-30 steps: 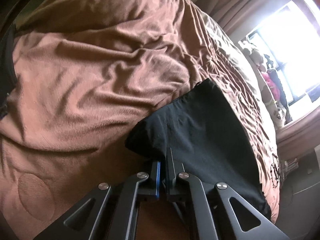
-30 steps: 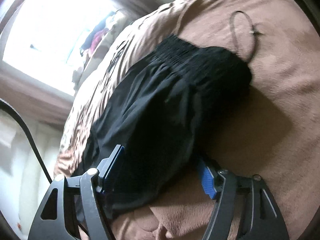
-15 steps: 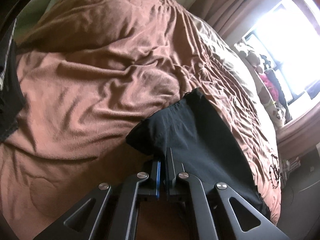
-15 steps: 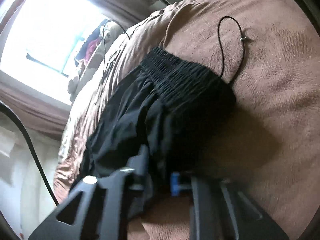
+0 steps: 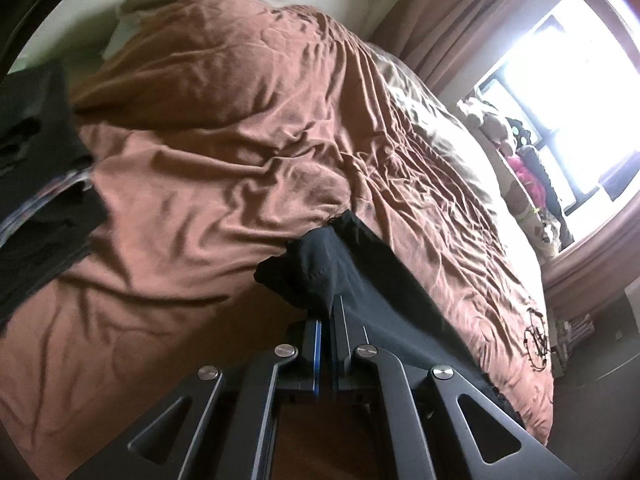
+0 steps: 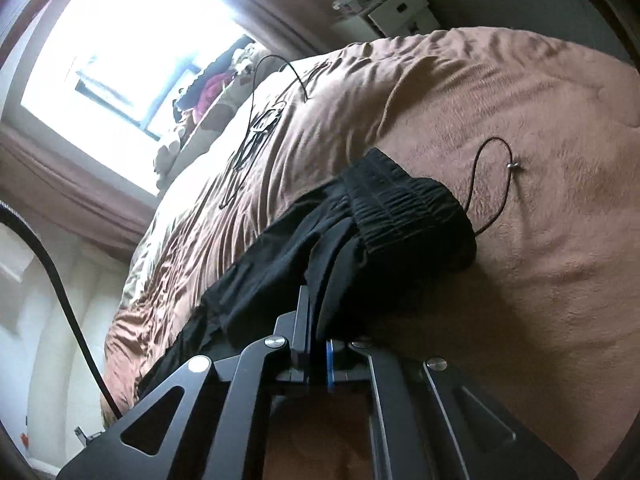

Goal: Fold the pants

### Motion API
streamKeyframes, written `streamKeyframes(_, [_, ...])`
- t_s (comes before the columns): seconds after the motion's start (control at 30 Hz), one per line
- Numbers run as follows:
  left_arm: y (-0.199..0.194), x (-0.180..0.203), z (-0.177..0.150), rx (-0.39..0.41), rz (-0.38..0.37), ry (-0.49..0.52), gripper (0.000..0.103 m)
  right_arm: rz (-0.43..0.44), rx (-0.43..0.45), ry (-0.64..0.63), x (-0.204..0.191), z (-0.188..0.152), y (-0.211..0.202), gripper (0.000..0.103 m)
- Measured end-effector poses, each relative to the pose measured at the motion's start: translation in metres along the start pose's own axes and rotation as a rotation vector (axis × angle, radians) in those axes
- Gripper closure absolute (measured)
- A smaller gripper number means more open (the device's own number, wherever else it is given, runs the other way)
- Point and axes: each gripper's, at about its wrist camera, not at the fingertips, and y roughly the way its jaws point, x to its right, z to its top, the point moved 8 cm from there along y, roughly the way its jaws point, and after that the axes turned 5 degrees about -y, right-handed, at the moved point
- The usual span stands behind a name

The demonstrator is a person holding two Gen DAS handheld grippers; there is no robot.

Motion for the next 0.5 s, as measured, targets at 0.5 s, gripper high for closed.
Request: streamKeyframes(0.5, [-0.089,-0.081,-0.049,0.013,-0.017,-0.08,0.1,0.0,-0.08,-0.031,0.003,-0.005,-0.032,0.102])
